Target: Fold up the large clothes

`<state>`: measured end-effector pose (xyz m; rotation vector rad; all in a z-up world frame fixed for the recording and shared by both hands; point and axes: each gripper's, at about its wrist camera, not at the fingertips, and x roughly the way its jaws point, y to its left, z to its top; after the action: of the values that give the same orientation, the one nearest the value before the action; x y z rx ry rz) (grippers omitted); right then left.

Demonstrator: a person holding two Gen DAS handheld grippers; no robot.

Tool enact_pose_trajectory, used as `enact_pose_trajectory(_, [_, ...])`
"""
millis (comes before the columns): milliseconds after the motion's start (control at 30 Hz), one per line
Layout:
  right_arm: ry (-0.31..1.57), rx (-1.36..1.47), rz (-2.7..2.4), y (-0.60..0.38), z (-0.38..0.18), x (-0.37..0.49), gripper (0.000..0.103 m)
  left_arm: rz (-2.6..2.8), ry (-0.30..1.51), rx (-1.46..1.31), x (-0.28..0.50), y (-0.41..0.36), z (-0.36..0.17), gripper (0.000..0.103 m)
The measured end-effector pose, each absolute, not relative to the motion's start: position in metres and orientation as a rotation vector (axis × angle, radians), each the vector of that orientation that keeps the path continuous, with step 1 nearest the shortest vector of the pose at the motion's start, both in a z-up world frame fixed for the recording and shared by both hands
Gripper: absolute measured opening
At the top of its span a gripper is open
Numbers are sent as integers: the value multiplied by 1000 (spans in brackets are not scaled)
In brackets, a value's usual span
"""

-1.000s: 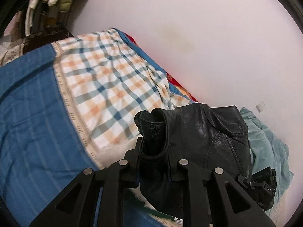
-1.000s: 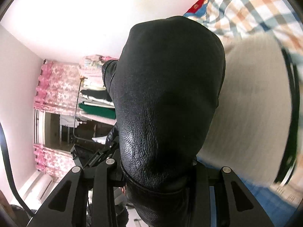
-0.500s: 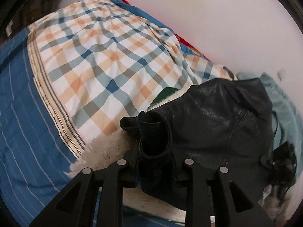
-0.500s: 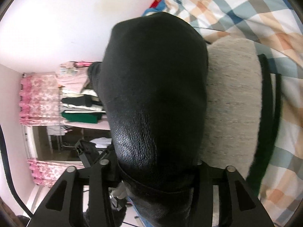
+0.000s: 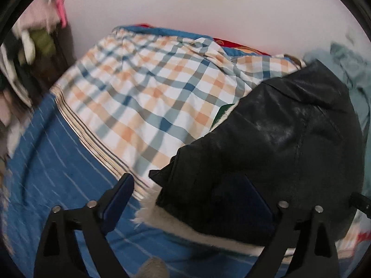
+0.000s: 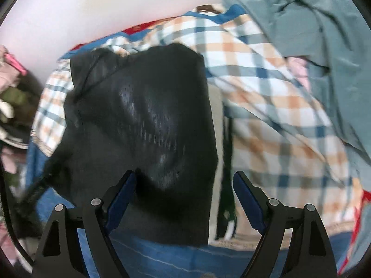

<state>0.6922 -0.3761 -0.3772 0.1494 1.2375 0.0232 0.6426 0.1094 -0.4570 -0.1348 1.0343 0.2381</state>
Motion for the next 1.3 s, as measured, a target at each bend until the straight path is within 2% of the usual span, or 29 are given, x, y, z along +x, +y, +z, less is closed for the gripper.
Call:
enact_pose_trajectory(133, [1230,79,-75,-340,-364,668,91,226,1020,-41,630,95,-440,96])
enact_pose_trajectory(200, [1221,56,-117,-332,-357,654,91,205,1008,-22,619,89,-428,101])
enact_pose_trajectory(433, [1162,10,-194,-323,-311,594,92,176,979,11,576,80,-377,101])
enact_pose_trajectory(1033, [957,23,-263,-297,-69,352,92,70,878,0,375,85,-181,101])
enact_pose_trajectory(1300, [862,19,-238,-280,26,254,92,78,812,-25,308,95,-113,101])
